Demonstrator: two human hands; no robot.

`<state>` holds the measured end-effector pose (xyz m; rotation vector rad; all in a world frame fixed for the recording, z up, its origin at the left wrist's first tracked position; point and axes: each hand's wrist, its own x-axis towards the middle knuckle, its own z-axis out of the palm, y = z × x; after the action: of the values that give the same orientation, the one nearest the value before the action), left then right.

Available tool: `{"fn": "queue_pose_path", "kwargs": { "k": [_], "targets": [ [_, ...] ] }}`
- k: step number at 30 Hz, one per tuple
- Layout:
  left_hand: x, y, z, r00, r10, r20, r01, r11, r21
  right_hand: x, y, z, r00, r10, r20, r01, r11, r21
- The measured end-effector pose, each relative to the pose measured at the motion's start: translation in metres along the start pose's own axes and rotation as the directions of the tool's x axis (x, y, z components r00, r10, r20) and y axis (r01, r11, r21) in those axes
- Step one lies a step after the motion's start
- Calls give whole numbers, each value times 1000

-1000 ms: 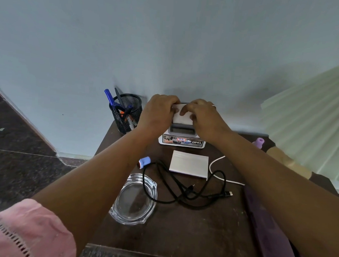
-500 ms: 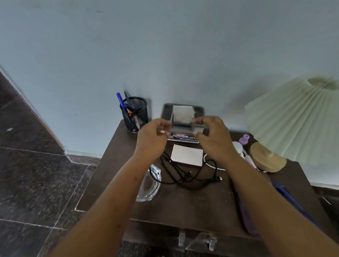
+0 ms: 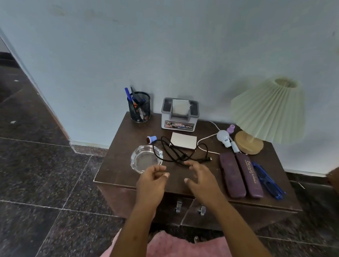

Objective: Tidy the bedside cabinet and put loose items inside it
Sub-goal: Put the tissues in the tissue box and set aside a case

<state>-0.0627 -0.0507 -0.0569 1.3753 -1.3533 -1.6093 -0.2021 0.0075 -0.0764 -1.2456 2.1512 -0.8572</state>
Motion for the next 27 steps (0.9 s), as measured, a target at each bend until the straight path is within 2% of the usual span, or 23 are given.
{"fn": "queue_pose_path", "kwargs": {
  "k": [5, 10, 15, 21, 25, 27],
  "targets": [
    [15, -7, 14, 999, -6, -32, 9, 998, 70, 17, 2, 12, 997, -5, 77, 13, 996, -93],
    [34, -3, 29, 993, 116, 30, -119, 957, 263, 38, 7, 15, 992, -36, 123, 59, 980, -192],
    [44, -2, 24, 984, 164, 74, -180, 918, 354, 46, 13, 13, 991, -65, 121, 94, 964, -247],
    [41, -6, 27, 963, 236, 130, -269, 855, 444, 43, 16, -12, 999, -38, 5, 38, 969, -243],
    [29, -9, 45, 932, 257, 257, -350, 827, 440, 30, 33, -53, 981, 12, -195, -95, 900, -424],
    [22, -10, 58, 916, 250, 313, -371, 824, 429, 18, 47, -70, 970, 101, -222, -202, 843, -498]
  ]
}}
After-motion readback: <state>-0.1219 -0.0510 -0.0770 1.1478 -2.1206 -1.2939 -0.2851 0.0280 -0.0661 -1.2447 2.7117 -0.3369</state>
